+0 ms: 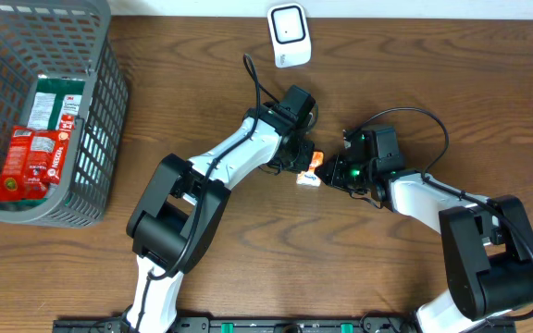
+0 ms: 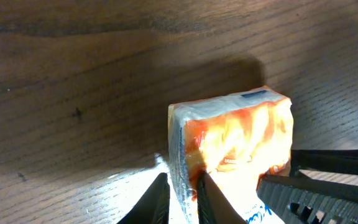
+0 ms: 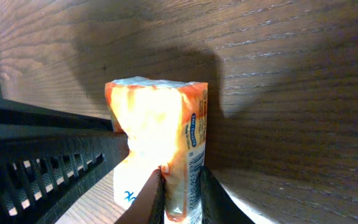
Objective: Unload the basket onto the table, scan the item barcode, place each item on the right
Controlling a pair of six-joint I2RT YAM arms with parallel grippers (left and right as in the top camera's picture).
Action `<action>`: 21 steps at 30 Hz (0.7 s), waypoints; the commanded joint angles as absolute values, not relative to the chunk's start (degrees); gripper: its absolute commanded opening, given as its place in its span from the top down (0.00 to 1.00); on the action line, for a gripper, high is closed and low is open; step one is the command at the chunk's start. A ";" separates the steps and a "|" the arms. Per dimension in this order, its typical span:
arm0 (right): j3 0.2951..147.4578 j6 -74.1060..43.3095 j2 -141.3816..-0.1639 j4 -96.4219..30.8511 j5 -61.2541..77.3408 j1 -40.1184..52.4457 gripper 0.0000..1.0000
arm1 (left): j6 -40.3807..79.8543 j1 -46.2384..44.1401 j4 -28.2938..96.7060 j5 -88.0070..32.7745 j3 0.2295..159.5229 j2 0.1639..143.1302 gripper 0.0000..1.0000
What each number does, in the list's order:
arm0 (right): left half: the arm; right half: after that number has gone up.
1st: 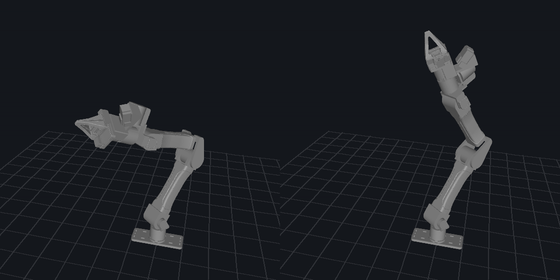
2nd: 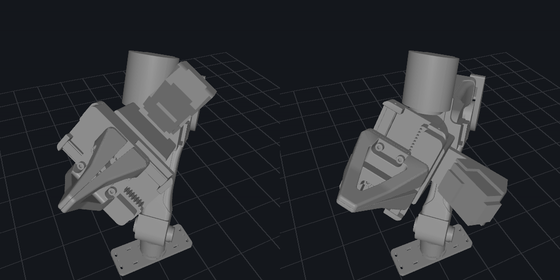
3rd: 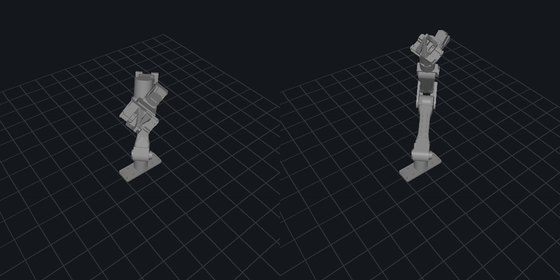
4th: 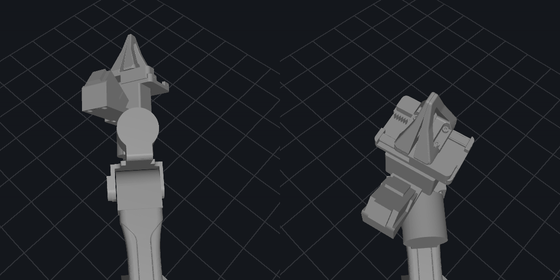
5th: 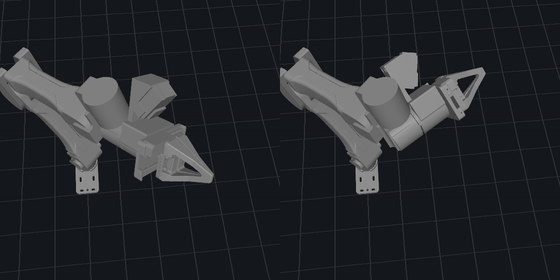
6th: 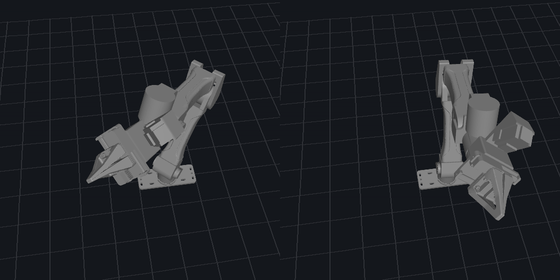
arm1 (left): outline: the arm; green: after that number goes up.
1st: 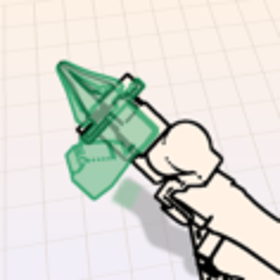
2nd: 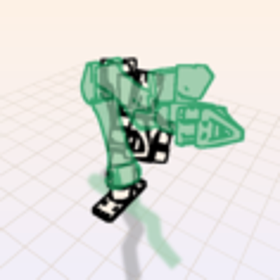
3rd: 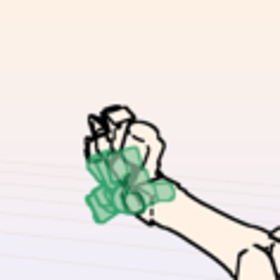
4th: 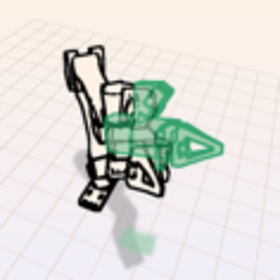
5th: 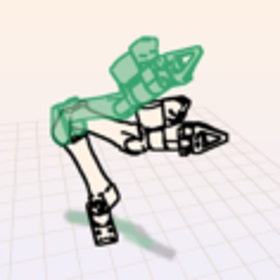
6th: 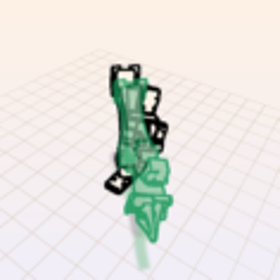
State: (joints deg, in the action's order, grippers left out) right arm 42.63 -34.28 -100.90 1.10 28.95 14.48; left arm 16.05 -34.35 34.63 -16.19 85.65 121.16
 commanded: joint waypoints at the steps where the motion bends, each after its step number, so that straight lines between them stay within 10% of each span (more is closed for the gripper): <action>1: 42.19 -34.24 -102.04 0.32 23.33 15.03 0.85 | 15.22 -34.04 35.73 -12.36 85.23 122.28 0.83; 8: 42.19 -34.22 -102.04 0.03 18.44 18.44 0.99 | 15.25 -34.04 35.79 -12.40 85.23 122.23 0.83; 21: 44.99 -27.24 -94.45 -8.58 14.11 17.63 0.99 | 15.31 -31.88 36.27 -12.38 86.13 109.97 0.46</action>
